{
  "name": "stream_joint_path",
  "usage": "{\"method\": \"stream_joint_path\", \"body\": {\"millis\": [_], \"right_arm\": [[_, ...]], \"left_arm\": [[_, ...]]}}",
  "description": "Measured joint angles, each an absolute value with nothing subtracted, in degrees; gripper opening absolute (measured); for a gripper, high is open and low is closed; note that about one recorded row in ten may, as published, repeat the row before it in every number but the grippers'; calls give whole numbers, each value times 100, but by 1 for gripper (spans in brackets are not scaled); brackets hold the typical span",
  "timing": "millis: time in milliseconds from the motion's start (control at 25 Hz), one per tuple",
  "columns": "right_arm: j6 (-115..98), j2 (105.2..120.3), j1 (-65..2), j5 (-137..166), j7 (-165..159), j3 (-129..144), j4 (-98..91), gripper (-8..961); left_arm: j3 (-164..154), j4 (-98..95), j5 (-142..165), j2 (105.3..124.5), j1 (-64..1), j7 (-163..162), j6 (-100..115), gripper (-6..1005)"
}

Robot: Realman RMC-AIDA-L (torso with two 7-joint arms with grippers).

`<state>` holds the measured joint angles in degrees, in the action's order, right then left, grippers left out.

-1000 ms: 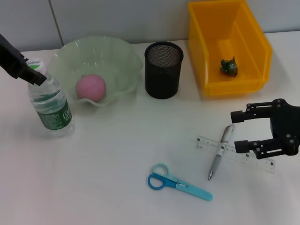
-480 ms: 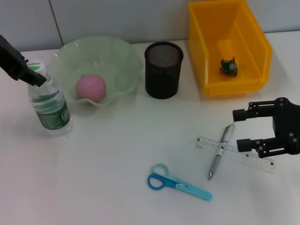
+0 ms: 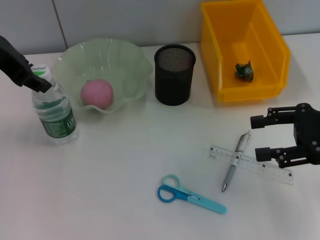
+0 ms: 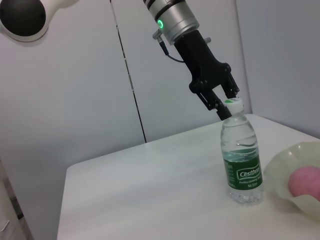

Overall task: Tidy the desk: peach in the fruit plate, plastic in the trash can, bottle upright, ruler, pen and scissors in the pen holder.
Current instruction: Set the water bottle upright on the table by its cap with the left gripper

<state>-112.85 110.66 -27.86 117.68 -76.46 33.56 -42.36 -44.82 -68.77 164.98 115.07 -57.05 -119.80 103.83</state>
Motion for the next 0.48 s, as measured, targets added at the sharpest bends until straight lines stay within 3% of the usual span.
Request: {"method": "stream_joint_path", "body": {"millis": [480], "right_arm": [[-11294, 11056, -2786, 11768, -7646, 3357, -4236, 745]], "left_arm": [[-4554, -6889, 16502, 11550, -5670, -11998, 10367, 476]]}}
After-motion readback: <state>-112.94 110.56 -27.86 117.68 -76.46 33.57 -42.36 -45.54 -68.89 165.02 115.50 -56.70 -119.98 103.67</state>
